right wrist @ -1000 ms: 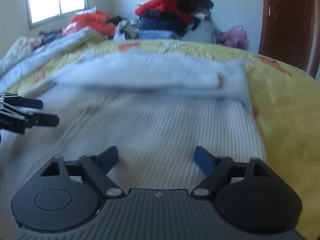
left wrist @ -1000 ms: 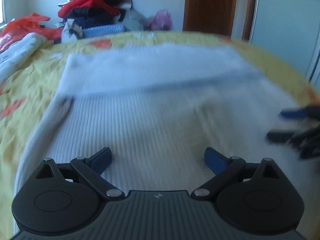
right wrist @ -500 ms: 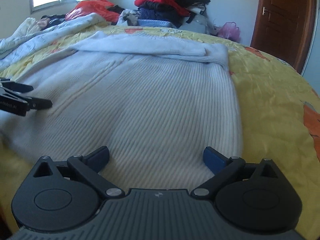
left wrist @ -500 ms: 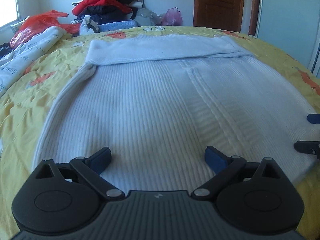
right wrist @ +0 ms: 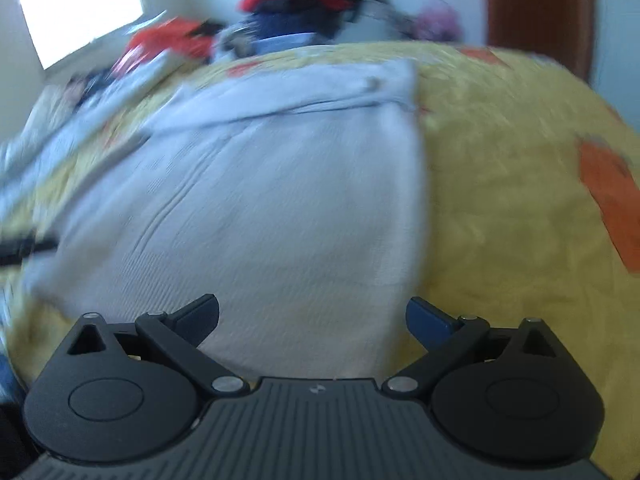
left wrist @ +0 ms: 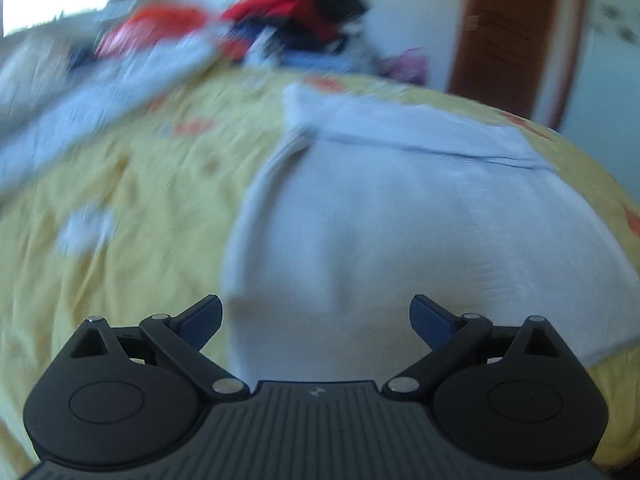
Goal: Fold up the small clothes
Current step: 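Open both grippers and pull back above the folded cardigan, then grasp the cardigan hem with both grippers and lift it toward the collar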
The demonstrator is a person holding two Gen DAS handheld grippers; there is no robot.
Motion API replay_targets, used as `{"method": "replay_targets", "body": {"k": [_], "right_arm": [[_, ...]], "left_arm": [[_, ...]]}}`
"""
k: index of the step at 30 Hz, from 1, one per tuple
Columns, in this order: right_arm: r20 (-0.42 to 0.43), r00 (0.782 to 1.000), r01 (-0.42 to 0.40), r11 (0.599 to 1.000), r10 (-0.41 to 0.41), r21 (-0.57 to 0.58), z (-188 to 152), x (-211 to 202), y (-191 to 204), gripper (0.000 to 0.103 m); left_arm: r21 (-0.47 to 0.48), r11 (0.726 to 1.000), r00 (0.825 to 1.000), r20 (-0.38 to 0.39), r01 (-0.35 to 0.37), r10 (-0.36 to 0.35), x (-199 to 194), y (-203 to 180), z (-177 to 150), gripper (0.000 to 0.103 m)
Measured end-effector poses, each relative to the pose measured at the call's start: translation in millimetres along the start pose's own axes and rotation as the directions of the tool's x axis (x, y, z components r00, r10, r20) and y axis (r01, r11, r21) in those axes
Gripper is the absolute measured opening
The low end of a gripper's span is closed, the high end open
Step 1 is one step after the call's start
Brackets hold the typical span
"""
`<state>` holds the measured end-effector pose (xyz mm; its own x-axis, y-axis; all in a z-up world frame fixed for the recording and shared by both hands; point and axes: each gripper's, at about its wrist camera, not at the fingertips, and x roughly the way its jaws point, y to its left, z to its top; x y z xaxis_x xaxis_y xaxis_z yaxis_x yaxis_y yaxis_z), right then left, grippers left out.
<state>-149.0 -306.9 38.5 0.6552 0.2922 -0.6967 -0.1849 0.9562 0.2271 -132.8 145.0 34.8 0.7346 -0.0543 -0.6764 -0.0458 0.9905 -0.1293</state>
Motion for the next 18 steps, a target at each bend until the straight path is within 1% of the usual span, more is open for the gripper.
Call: {"method": "replay_targets", "body": {"k": [1,2,3,4,5,7,8,9,10,12,13,15,16,17,18], "right_arm": [[-0.009,1.000,0.002,0.998,-0.001,0.059,1.9,-1.0,-13.2,0.098],[-0.026,1.000,0.001,0.993,0.002,0.119,2.9,-0.6,-25.9,0.092],[-0.044,0.999,-0.009,0.984,0.017,0.177,3.3,0.4,-38.1,0.089],[-0.056,0.997,-0.029,0.973,0.043,0.230,2.1,1.4,-49.0,0.082],[-0.038,0.997,-0.059,0.962,0.072,0.268,0.1,-0.4,-57.1,0.084],[-0.028,0.992,-0.105,0.937,0.121,0.333,-2.2,-1.5,-65.2,0.084],[-0.024,0.989,-0.128,0.923,0.147,0.364,-2.5,-0.6,-67.8,0.084],[-0.021,0.983,-0.159,0.906,0.182,0.393,-3.0,1.5,-69.5,0.084],[-0.021,0.976,-0.190,0.889,0.219,0.416,-3.5,3.8,-69.8,0.084],[-0.031,0.959,-0.242,0.870,0.282,0.429,-2.3,9.6,-66.1,0.081],[-0.042,0.952,-0.259,0.869,0.304,0.423,-0.3,12.8,-63.0,0.080],[-0.053,0.947,-0.270,0.876,0.316,0.400,4.3,14.6,-57.7,0.070],[-0.073,0.945,-0.265,0.880,0.318,0.395,4.9,16.9,-56.4,0.048],[-0.100,0.944,-0.252,0.885,0.313,0.392,5.1,19.6,-57.1,0.020],[-0.130,0.945,-0.230,0.890,0.301,0.395,3.8,22.7,-58.9,0.019]], "left_arm": [[-0.069,0.997,0.999,-0.031,0.018,-0.021,5.3,12.9,-0.2,0.101],[-0.139,0.989,0.998,-0.038,0.041,-0.047,7.8,23.6,-0.8,0.101],[-0.187,0.980,0.997,-0.002,0.074,-0.075,5.6,30.0,-1.7,0.101],[-0.239,0.963,0.991,0.007,0.128,-0.130,6.8,36.0,-1.2,0.101],[-0.296,0.936,0.981,0.014,0.190,-0.195,9.5,41.0,-0.8,0.101],[-0.387,0.878,0.956,0.046,0.283,-0.289,15.1,48.5,-0.3,0.100],[-0.417,0.851,0.943,0.049,0.319,-0.330,20.2,50.5,0.4,0.100],[-0.435,0.833,0.933,0.051,0.342,-0.356,25.3,49.4,1.0,0.100],[-0.434,0.829,0.929,0.057,0.352,-0.365,28.8,48.8,2.2,0.100],[-0.402,0.848,0.932,0.041,0.346,-0.361,31.5,43.5,5.7,0.097],[-0.388,0.855,0.931,0.028,0.345,-0.363,32.5,41.6,7.3,0.097],[-0.369,0.859,0.925,0.003,0.354,-0.379,33.4,39.5,8.7,0.095],[-0.356,0.864,0.923,-0.012,0.355,-0.384,32.7,38.6,9.0,0.091],[-0.337,0.875,0.925,-0.027,0.347,-0.378,32.0,36.9,9.4,0.083],[-0.315,0.887,0.929,-0.042,0.337,-0.368,31.2,35.6,9.3,0.077]]}}
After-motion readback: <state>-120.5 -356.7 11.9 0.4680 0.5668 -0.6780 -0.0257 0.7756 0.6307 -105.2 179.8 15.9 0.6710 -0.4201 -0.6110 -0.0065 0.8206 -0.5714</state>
